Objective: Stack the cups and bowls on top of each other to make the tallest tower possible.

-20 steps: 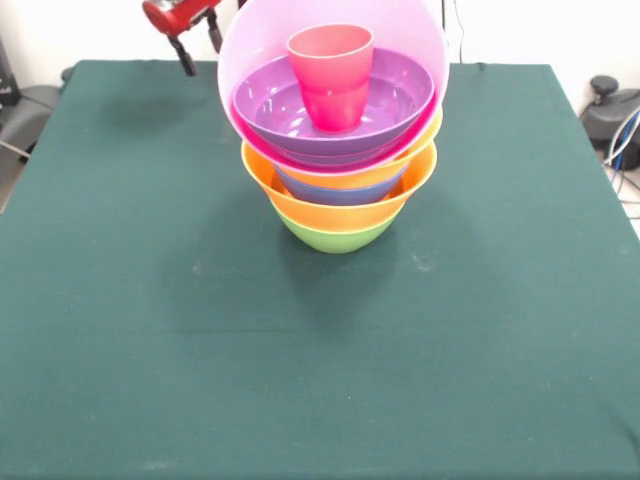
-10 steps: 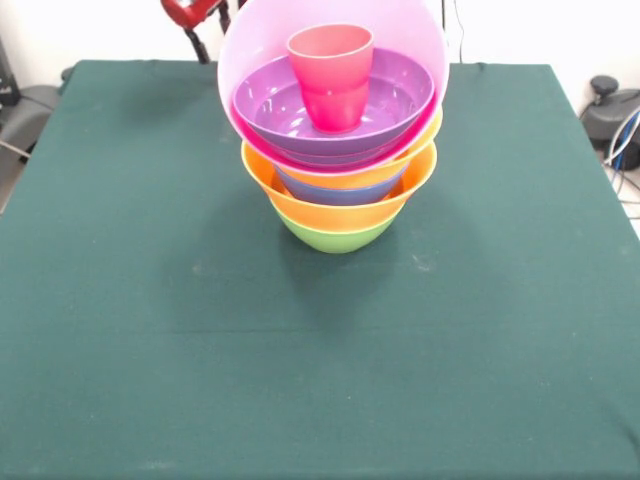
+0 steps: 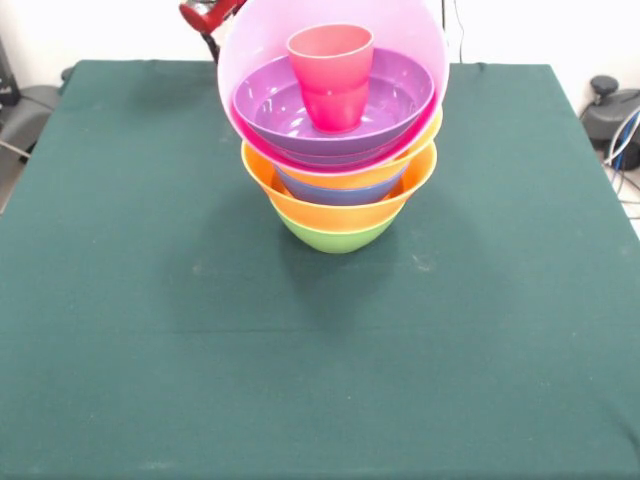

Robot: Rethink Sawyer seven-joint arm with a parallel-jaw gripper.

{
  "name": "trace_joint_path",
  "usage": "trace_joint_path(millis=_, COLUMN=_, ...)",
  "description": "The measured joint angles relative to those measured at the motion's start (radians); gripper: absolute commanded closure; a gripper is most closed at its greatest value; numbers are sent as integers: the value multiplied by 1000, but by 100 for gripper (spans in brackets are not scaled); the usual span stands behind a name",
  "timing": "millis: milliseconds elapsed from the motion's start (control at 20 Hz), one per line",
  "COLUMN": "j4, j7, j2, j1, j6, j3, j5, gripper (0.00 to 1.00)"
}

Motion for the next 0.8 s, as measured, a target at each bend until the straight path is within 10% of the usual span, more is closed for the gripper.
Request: trace_joint_path(millis=800, j4=-1, j7=0, j2=81, j1=71, j6=-150, j3=-106, j5=-6, gripper=0)
